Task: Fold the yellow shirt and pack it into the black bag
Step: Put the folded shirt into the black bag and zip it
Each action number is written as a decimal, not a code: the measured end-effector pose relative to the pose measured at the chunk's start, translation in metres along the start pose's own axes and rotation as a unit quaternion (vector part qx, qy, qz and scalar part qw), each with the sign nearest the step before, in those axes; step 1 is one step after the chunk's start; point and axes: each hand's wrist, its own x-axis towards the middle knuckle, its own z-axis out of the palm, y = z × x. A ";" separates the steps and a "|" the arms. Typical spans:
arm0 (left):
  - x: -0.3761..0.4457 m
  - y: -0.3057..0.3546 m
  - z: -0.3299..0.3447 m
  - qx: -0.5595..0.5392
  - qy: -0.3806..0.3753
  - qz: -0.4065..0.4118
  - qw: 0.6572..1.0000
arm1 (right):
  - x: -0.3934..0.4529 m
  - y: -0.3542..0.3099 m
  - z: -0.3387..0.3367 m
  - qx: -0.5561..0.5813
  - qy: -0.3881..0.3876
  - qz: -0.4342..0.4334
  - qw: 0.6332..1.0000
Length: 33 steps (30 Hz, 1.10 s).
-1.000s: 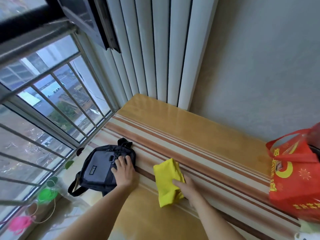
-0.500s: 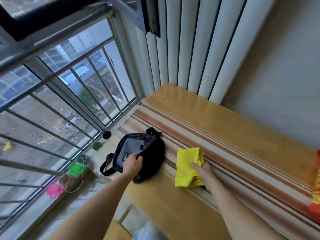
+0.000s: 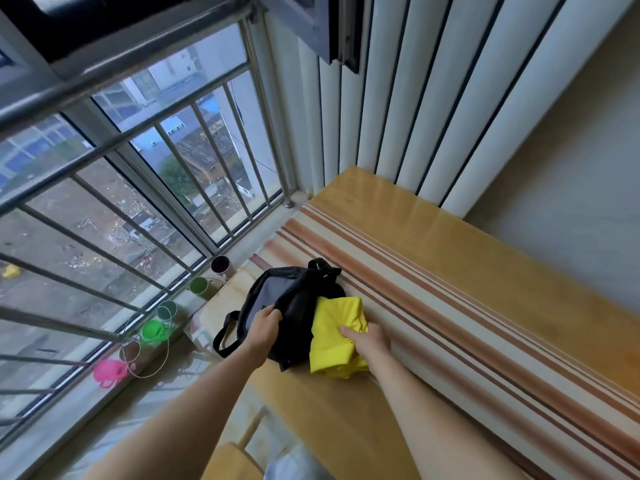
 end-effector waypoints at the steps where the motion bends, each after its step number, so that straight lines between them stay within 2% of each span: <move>1: 0.002 -0.001 -0.001 -0.008 0.000 -0.008 1.000 | 0.000 -0.001 0.002 -0.003 0.004 -0.001 1.000; 5: 0.005 -0.002 0.003 0.007 -0.077 -0.022 0.997 | 0.001 -0.016 0.012 0.079 0.007 -0.058 0.995; 8: 0.005 0.004 0.009 0.006 -0.104 0.005 0.995 | 0.001 -0.030 0.020 0.149 0.054 -0.070 0.985; 11: 0.005 0.009 0.016 0.020 -0.117 0.045 0.992 | 0.002 -0.036 0.030 0.061 0.141 -0.046 0.987; 13: 0.005 0.010 0.019 0.030 -0.115 0.056 0.991 | 0.001 -0.036 0.035 0.042 0.155 -0.037 0.986; 15: 0.006 0.008 0.020 0.069 -0.110 0.074 0.989 | 0.006 -0.032 0.035 0.069 0.084 -0.048 0.993; 18: 0.010 0.008 0.022 0.162 -0.085 0.101 0.978 | 0.011 -0.021 0.015 0.153 -0.117 -0.038 0.981; 20: 0.012 0.011 0.027 0.161 -0.070 0.125 0.976 | 0.013 -0.018 0.000 0.113 -0.179 -0.044 0.976; 22: 0.013 0.016 0.032 0.125 -0.069 0.126 0.982 | 0.012 -0.022 -0.003 0.047 -0.158 -0.083 0.983; 25: 0.011 0.021 0.034 0.020 -0.123 0.074 0.989 | 0.008 -0.035 0.011 0.021 -0.024 -0.085 0.996; 27: 0.011 0.024 0.031 -0.004 -0.146 0.055 0.988 | 0.001 -0.041 0.022 0.044 0.031 -0.060 0.997; 29: 0.012 0.024 0.026 0.003 -0.142 0.051 0.988 | 0.000 -0.038 0.030 0.065 -0.007 -0.047 0.997; 32: 0.014 0.023 0.025 0.074 -0.096 0.070 0.990 | -0.001 -0.030 0.023 0.126 -0.172 -0.032 0.976; 33: 0.014 0.024 0.026 0.112 -0.083 0.082 0.987 | -0.003 -0.030 0.016 0.132 -0.185 -0.027 0.973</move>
